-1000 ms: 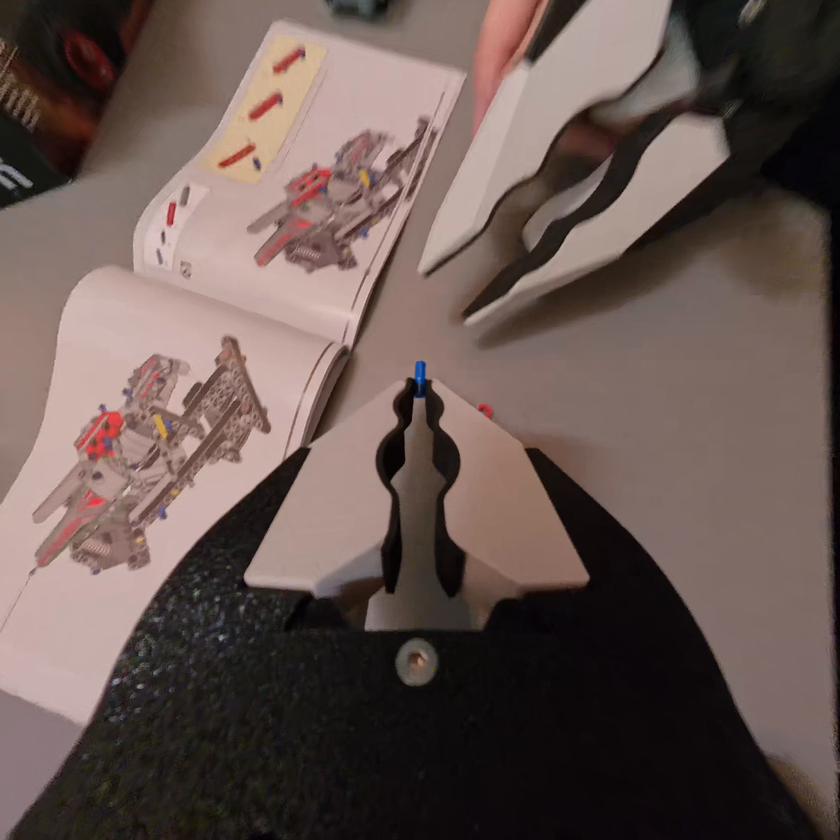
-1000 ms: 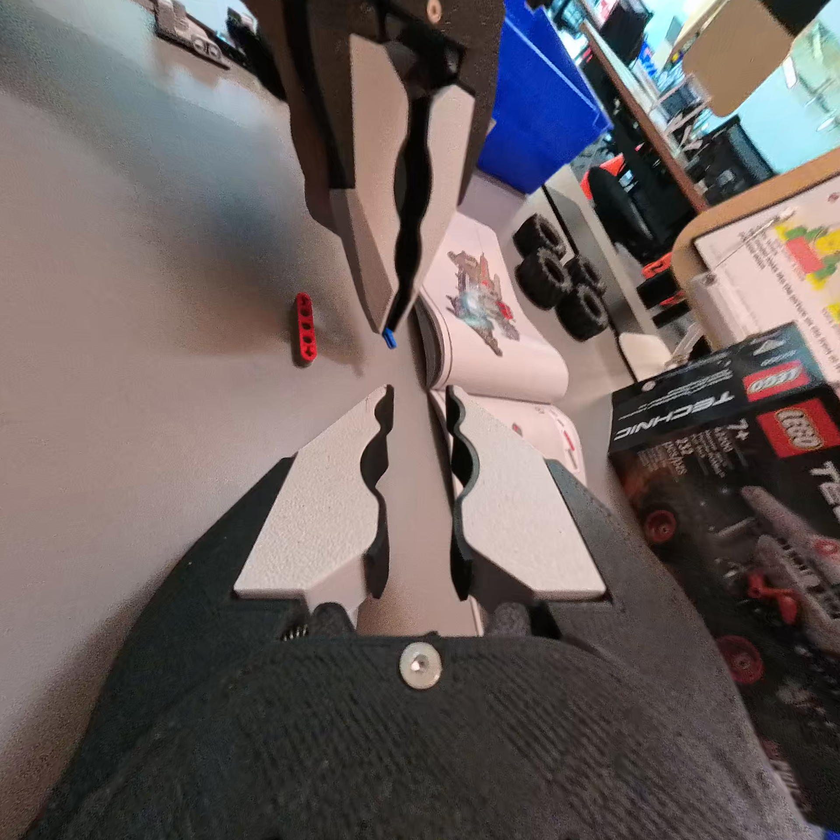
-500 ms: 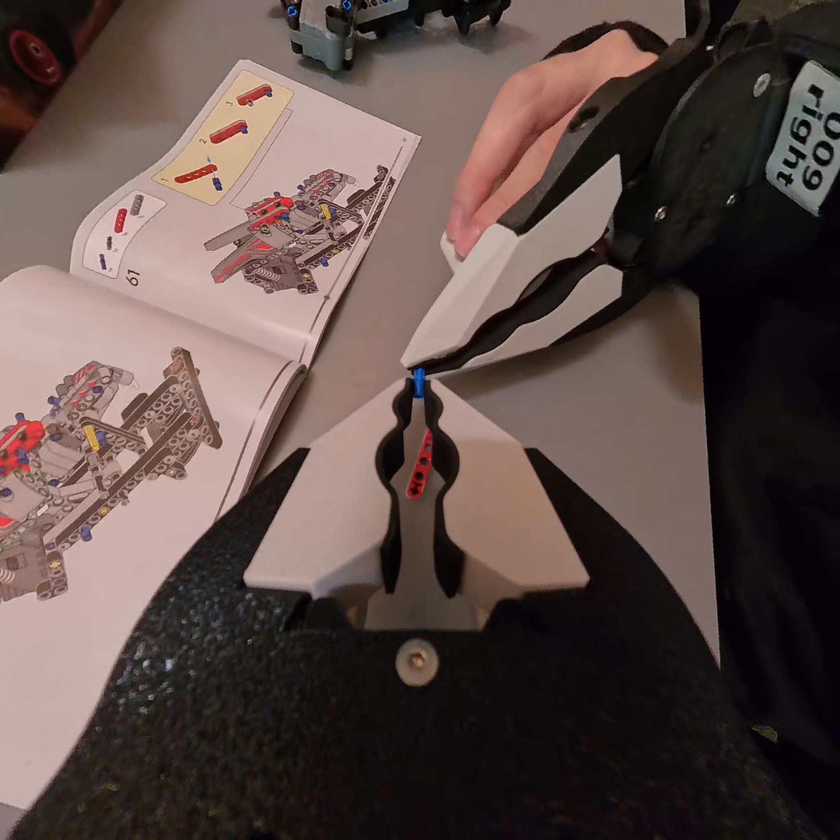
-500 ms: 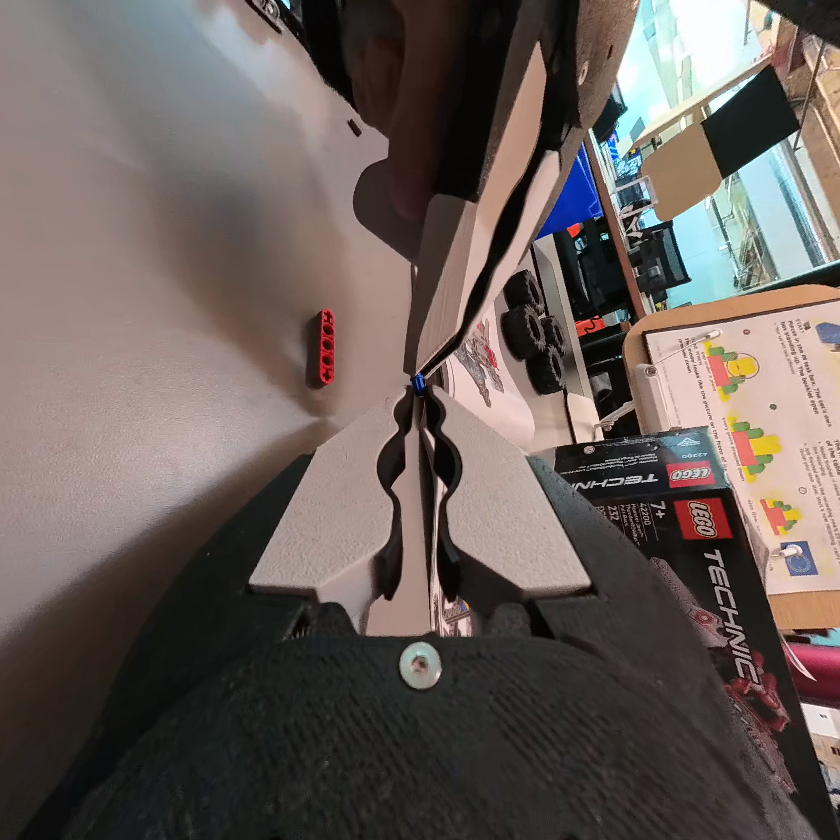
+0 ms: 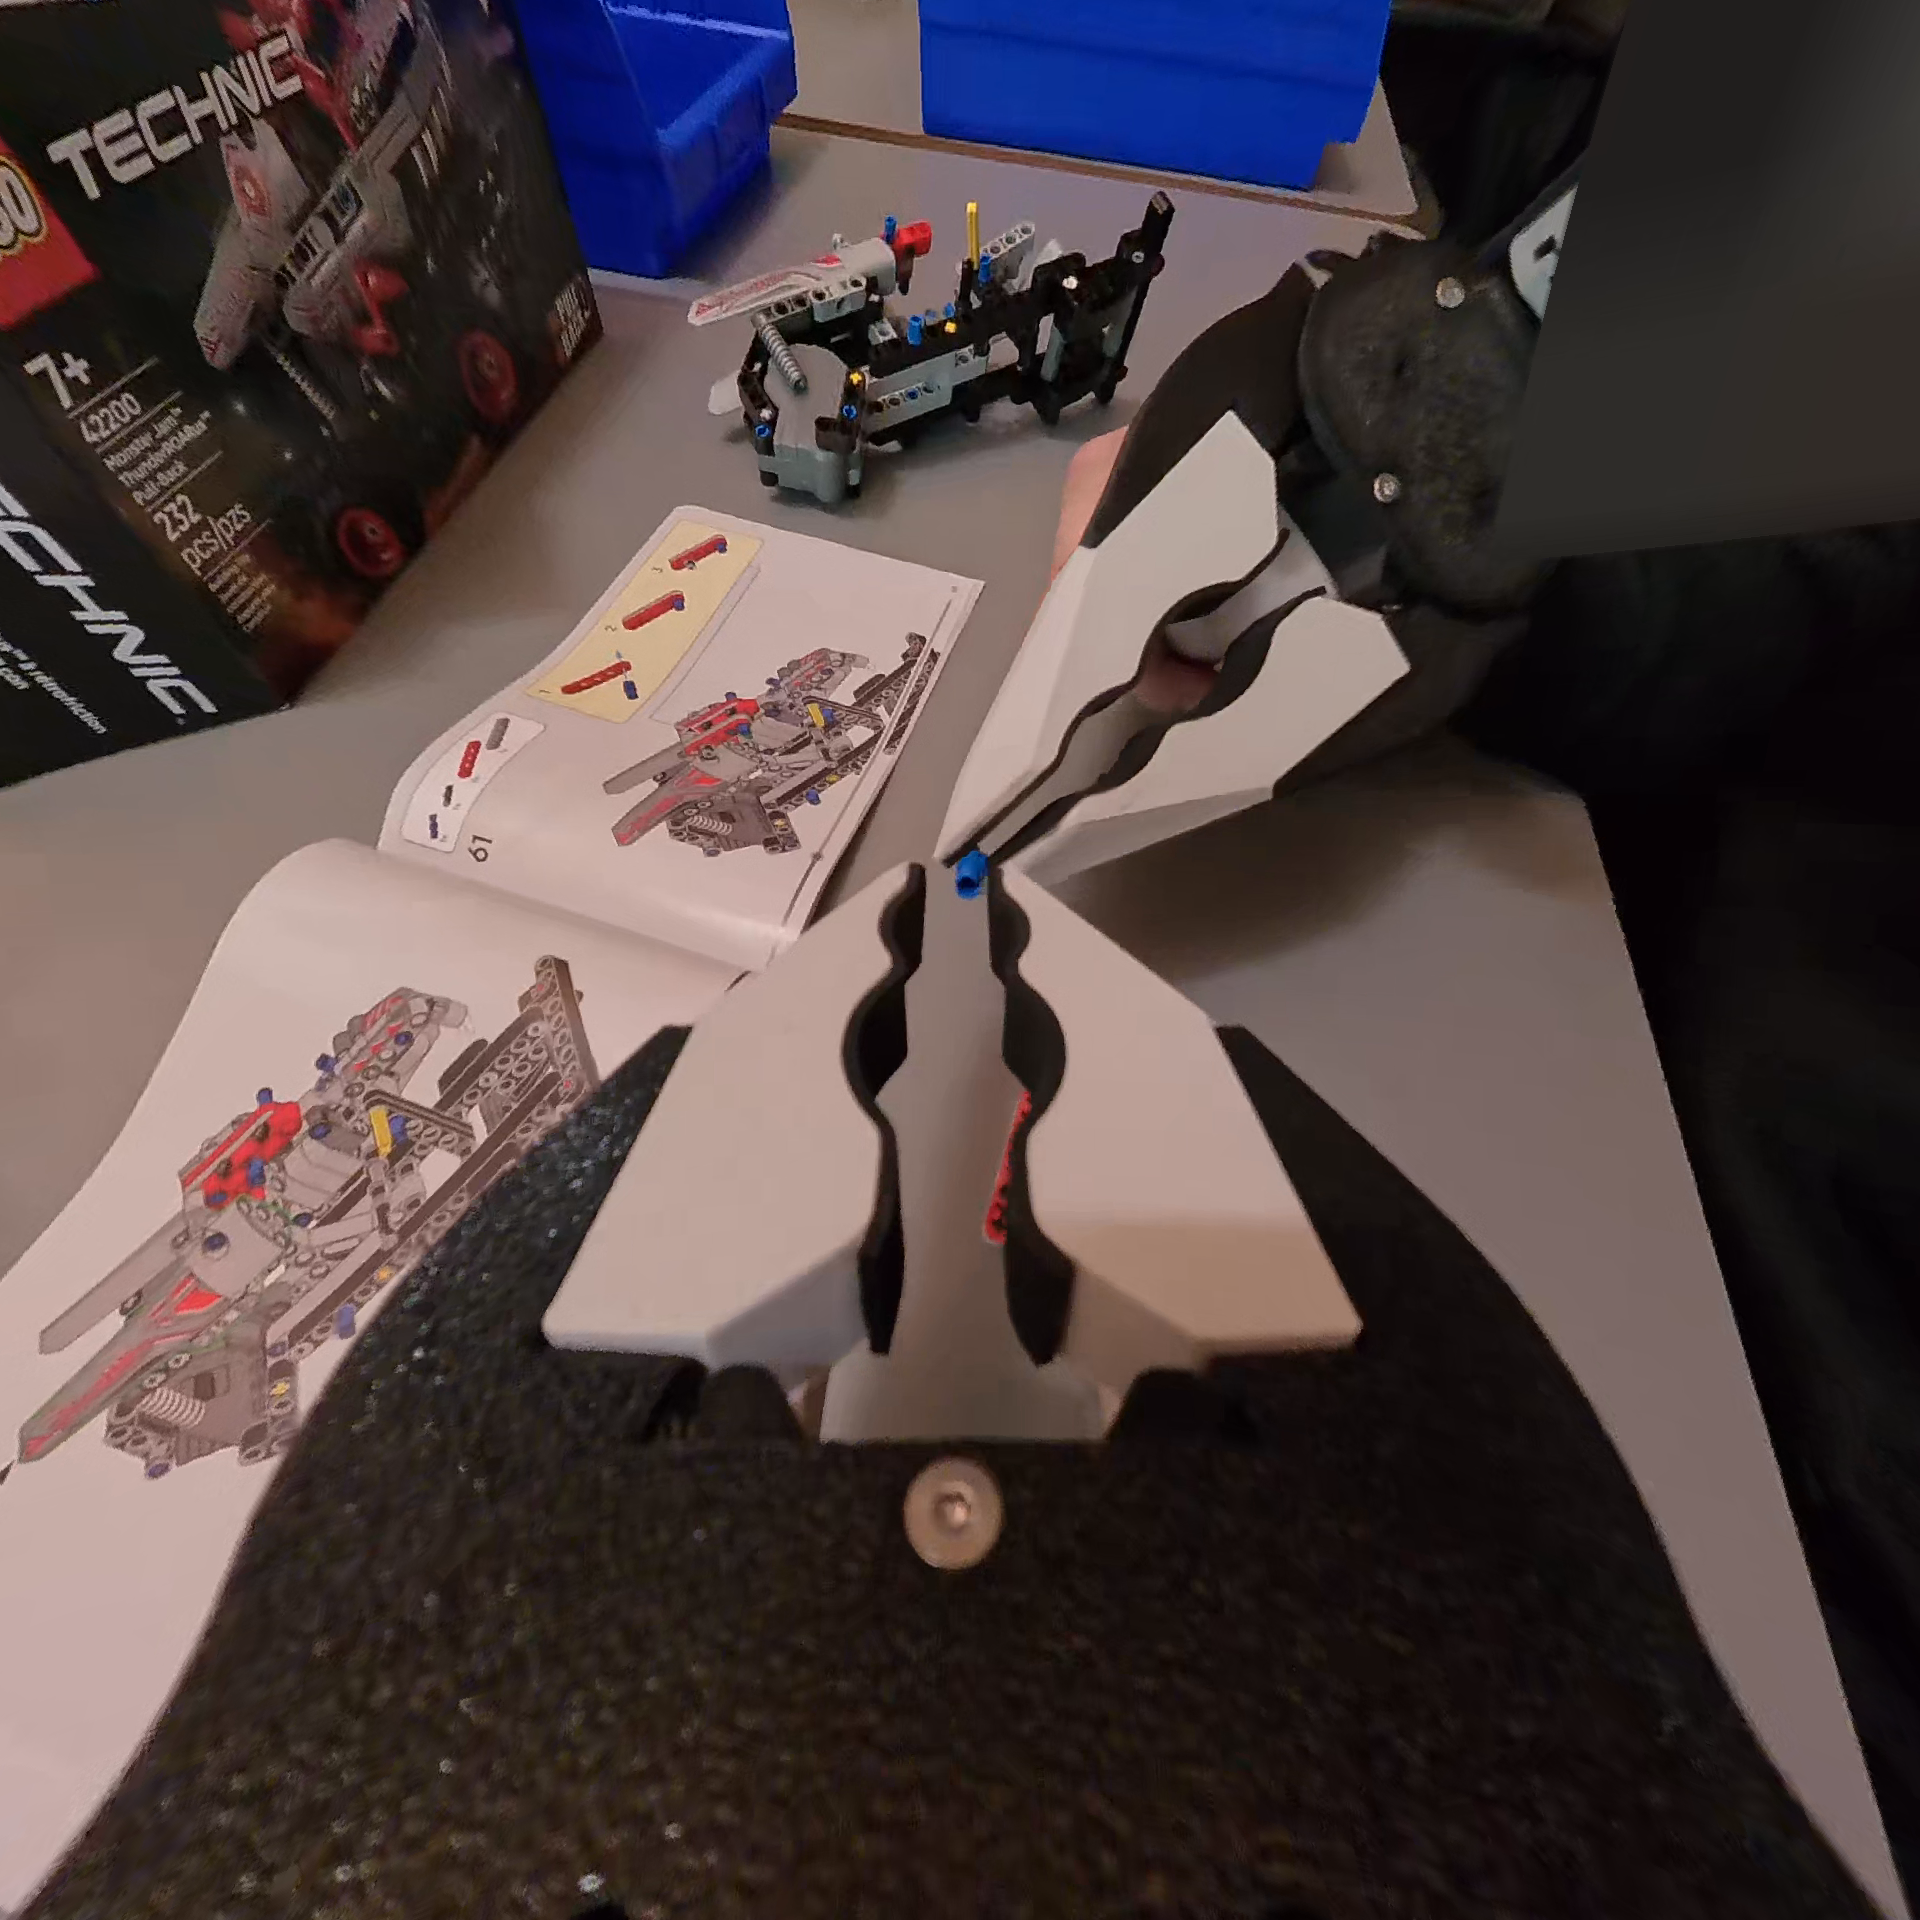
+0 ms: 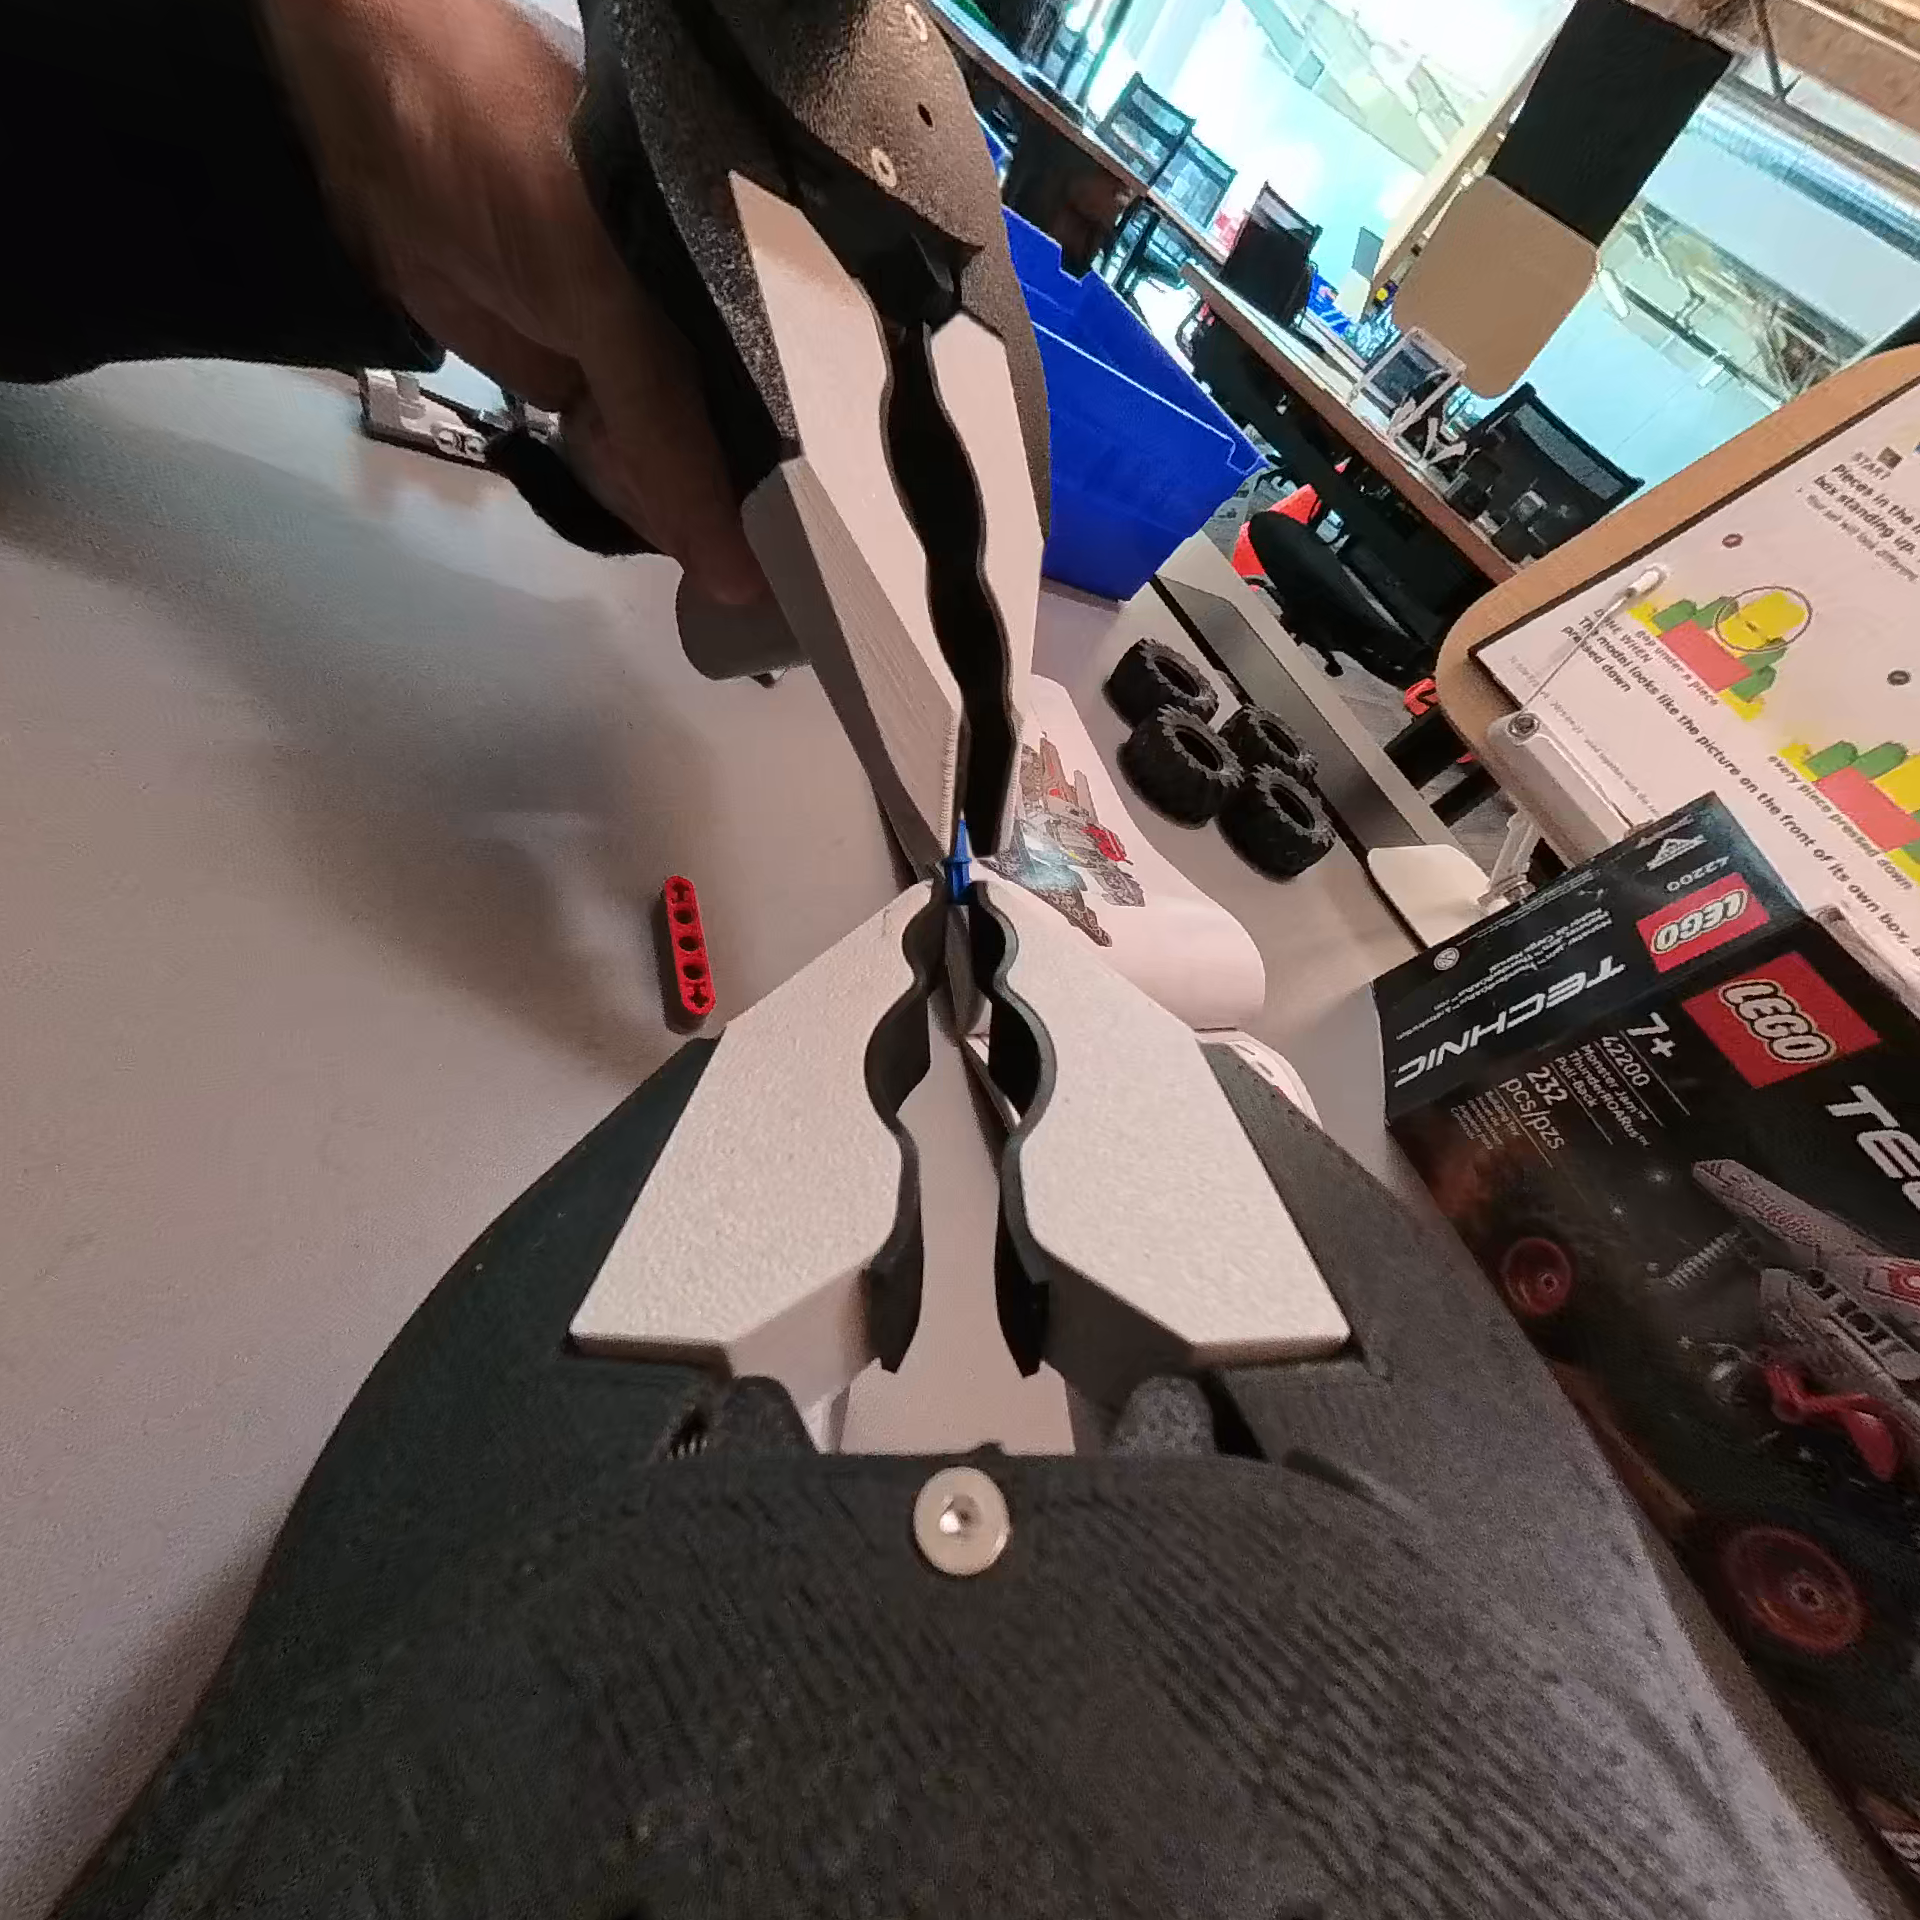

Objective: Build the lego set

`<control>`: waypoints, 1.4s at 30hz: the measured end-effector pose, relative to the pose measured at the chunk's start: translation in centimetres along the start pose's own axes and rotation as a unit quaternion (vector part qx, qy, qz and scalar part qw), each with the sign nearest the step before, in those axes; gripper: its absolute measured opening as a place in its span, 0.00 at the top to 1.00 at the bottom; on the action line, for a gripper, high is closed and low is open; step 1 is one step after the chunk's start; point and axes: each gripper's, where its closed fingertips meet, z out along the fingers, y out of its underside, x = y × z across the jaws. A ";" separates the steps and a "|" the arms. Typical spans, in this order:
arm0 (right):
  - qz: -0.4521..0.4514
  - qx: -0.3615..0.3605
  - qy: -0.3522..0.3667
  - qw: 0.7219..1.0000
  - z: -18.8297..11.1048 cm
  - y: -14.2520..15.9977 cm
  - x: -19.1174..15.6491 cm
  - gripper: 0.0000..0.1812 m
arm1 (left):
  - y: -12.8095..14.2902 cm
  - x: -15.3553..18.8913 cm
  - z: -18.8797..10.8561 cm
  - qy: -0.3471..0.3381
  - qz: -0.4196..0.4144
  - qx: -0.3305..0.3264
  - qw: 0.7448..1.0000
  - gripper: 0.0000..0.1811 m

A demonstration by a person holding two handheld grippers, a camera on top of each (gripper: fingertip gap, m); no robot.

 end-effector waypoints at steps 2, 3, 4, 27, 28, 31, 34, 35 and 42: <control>0.014 0.006 0.005 1.000 -0.1 -0.1 0.3 0.99 | 0.1 -0.2 -0.2 -0.005 0.005 0.000 1.000 0.94; 0.021 0.012 0.001 1.000 -0.2 -0.3 0.3 0.99 | 0.0 -0.2 -0.3 -0.003 0.008 0.004 1.000 0.93; 0.030 0.020 -0.006 0.999 -0.2 -0.5 0.2 0.99 | -0.2 -0.1 -0.4 -0.002 0.010 0.011 1.000 0.93; 0.017 0.036 -0.055 0.998 0.0 -0.7 -1.2 0.91 | 1.0 0.9 -0.4 -0.019 0.106 -0.057 0.993 0.99; 0.013 0.036 -0.058 0.998 0.0 -0.7 -1.3 0.94 | 0.9 1.1 -0.4 -0.015 0.103 -0.056 0.993 0.99; -0.004 0.036 -0.053 0.998 0.0 -0.8 -1.3 0.98 | 1.0 1.2 -0.6 -0.013 0.102 -0.063 0.993 0.99; 0.002 0.035 -0.051 0.998 0.2 -1.0 -1.3 0.98 | 0.7 1.1 -0.9 -0.015 0.104 -0.049 0.993 0.98; 0.011 0.039 -0.048 0.998 0.2 -1.2 -1.1 0.98 | 0.5 1.0 -1.1 -0.014 0.101 -0.041 0.994 0.95; 0.216 0.185 -0.053 0.957 -2.1 -4.3 2.1 0.98 | -3.4 1.3 -1.5 -0.062 0.140 0.053 0.987 0.92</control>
